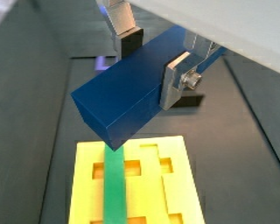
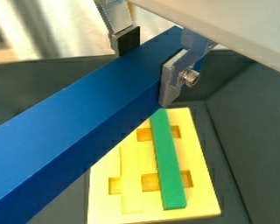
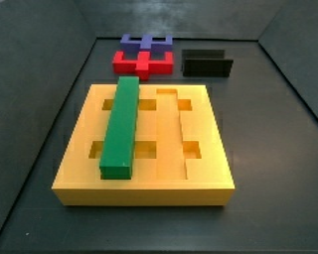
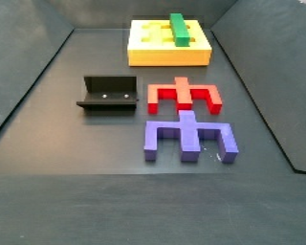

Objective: Pick up the blue object. Move up. Move to above the board. Insert the blue object.
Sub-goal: Move to above the board, then insert the blue object.

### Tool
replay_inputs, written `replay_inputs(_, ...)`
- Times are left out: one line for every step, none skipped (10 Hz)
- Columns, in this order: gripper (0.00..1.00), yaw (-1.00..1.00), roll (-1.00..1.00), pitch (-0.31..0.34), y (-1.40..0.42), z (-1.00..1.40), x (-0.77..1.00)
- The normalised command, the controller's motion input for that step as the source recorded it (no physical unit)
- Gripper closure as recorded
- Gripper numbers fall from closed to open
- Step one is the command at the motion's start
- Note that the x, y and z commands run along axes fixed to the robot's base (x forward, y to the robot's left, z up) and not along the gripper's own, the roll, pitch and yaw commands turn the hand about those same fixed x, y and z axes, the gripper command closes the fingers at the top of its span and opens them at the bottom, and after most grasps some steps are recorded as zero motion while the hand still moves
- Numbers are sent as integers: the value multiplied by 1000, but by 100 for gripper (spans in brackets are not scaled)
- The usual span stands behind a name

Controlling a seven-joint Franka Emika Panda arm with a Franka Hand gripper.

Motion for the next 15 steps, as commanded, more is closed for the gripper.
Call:
replay_inputs(100,1000,51,90,-29,18,56)
replay_inputs(100,1000,55,98,-26,18,57)
replay_inputs(100,1000,63,111,-26,18,56)
replay_inputs(100,1000,69,122,-25,19,58)
replay_inputs(100,1000,78,137,-27,20,59)
replay_inputs(100,1000,88,155,-27,21,62)
replay_inputs(100,1000,107,184,-29,22,70)
replay_inputs(100,1000,127,213,-31,17,77)
replay_inputs(100,1000,146,240,-31,16,80)
replay_inputs(100,614,148,221,-34,28,90)
replay_inputs(100,465,145,201,-33,27,92)
replay_inputs(100,241,135,157,-32,22,86)
replay_inputs(100,-3,-80,-63,-26,-174,57)
replay_inputs(100,-37,-154,-110,-23,-277,86)
replay_inputs(100,-129,-197,-224,-94,-471,114)
